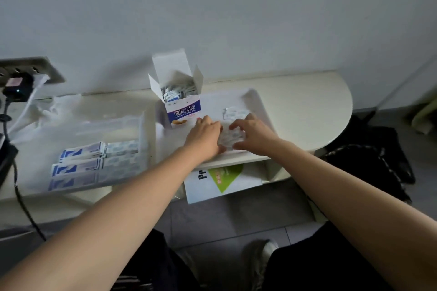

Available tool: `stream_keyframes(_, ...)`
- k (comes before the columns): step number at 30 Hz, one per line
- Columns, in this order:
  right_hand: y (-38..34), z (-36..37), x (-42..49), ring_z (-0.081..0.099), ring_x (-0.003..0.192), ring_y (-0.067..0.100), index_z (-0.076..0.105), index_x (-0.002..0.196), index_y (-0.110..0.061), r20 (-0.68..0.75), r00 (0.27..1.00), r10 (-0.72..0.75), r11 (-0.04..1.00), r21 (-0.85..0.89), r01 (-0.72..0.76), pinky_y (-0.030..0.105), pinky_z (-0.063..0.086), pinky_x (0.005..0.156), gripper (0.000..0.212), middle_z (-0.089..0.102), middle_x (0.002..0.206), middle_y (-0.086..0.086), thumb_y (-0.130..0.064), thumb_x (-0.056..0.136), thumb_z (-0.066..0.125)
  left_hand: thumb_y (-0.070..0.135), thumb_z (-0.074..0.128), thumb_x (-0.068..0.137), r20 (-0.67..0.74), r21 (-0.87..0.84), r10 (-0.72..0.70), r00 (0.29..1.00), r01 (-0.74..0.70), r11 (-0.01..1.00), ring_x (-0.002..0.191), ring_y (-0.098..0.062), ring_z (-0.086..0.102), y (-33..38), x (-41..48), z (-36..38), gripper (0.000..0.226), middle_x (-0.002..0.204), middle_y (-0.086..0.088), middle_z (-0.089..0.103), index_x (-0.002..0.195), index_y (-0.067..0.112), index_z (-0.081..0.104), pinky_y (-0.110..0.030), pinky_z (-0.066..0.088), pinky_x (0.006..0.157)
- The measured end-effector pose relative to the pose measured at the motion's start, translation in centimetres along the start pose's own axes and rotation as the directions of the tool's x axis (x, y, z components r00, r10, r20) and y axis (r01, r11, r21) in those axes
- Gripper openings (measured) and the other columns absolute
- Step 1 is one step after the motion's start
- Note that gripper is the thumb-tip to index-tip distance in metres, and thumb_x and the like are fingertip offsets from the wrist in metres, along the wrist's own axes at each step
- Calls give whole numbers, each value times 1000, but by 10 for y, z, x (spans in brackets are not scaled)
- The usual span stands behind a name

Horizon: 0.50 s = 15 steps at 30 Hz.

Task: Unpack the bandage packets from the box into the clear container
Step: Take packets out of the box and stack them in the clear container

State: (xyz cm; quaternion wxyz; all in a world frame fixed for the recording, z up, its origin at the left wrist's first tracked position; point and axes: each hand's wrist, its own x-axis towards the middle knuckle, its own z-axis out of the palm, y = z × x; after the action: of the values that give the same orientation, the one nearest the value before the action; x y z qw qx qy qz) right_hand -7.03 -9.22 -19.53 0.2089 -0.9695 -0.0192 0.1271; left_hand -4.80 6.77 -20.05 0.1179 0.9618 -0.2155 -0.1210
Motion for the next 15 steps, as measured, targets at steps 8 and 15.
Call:
stream_keyframes(8,1,-3,11,56,93,23,60,101,-14,12,998,-55,998,-1,55,28,40,73,39,58,106,7,-27,70,81,35,71,80,112,-31,-31,993,34,999,120,-29,39,4,12,-4,52,124,-11,43,123,14,49,-37,39,98)
stream_keyframes(15,0,-5,9,55,92,19,60,106,-16,85,995,-55,998,35,52,30,47,78,41,57,97,0,-27,71,80,29,72,82,157,-75,-78,984,91,993,107,-25,55,7,10,-5,40,119,-9,58,117,14,58,-31,44,83)
